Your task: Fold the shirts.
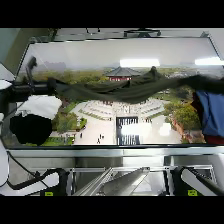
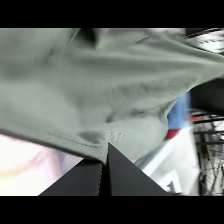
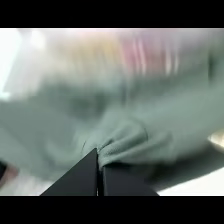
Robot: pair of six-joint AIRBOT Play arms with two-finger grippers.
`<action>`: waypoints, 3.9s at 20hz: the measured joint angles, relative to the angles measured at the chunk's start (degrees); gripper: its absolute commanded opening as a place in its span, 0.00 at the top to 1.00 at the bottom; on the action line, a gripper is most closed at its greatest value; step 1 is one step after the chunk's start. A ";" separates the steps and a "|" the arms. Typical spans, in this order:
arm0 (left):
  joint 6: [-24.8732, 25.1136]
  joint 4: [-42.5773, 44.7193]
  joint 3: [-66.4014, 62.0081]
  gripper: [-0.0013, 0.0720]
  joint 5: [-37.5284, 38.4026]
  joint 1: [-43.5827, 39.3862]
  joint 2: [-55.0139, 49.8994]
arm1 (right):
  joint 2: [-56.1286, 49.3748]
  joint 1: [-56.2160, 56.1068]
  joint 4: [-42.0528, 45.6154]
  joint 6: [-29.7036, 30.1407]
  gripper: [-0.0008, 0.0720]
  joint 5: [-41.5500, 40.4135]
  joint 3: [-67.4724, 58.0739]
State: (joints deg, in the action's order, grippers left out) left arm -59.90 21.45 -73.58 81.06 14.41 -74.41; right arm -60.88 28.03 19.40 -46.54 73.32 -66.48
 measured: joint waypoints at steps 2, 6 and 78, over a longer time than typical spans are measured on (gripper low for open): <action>0.00 -6.82 -7.10 0.94 2.08 0.52 3.80 | 7.54 1.57 -2.34 1.99 0.96 -2.56 -7.78; -0.70 -16.63 -21.20 0.94 2.64 5.88 10.32 | 18.73 3.56 -2.82 5.77 0.96 -13.57 -21.59; -4.24 38.12 16.98 0.52 -10.88 -1.64 -14.29 | -8.04 -5.46 43.30 -34.93 0.48 -1.05 25.62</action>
State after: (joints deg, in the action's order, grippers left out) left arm -64.14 59.57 -56.60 70.17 12.78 -88.71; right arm -68.93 22.57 62.70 -81.47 72.27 -40.86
